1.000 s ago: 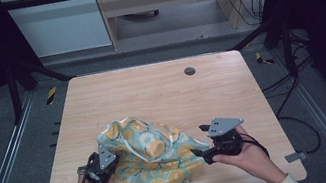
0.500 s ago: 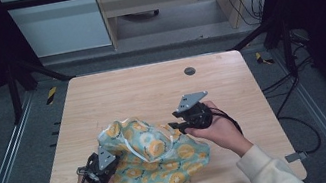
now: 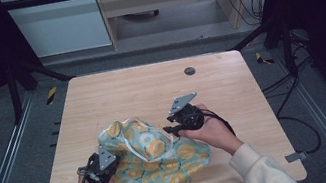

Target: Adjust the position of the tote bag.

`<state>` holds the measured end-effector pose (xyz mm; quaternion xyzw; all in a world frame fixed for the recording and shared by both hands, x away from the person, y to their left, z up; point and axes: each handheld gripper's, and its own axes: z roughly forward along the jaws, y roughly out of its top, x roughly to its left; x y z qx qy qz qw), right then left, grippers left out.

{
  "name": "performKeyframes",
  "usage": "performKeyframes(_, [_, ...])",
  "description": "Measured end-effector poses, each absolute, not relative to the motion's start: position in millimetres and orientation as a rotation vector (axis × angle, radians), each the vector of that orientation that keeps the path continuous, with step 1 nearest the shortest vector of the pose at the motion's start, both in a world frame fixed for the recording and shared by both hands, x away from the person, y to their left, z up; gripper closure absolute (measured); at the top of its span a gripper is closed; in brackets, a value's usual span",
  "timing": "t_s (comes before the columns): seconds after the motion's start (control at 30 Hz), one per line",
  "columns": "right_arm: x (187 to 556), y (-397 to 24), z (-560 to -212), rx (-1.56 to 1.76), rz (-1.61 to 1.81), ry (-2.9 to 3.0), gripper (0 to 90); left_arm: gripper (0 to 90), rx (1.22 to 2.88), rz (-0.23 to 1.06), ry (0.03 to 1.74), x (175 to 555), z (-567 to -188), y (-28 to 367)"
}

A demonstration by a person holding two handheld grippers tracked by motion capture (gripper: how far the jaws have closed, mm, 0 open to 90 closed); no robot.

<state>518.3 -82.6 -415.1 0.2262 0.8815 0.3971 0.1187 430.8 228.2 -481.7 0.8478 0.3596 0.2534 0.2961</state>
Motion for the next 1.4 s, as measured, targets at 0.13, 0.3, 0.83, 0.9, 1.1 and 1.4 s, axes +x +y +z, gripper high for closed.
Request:
performKeyframes(0.13, [522,-74,-418,0.653,1.113,2.598,59.8,89.4,2.257,0.674,0.955,431,-482,228])
performKeyframes(0.3, [528,-65,-424,0.659,1.076,2.635,70.6,89.4,2.255,0.672,0.955,431,-482,228])
performKeyframes(0.83, [511,-74,-387,0.632,1.235,2.506,89.9,78.9,2.204,0.696,0.969,424,-475,229])
performKeyframes(0.9, [505,-78,-381,0.619,1.272,2.485,89.8,70.6,2.197,0.713,0.967,421,-471,228])
performKeyframes(1.1, [495,-85,-368,0.59,1.313,2.45,89.8,51.5,2.136,0.699,1.001,414,-464,233])
performKeyframes(1.4, [493,-91,-363,0.604,1.346,2.424,89.8,35.5,2.133,0.638,0.995,412,-452,243])
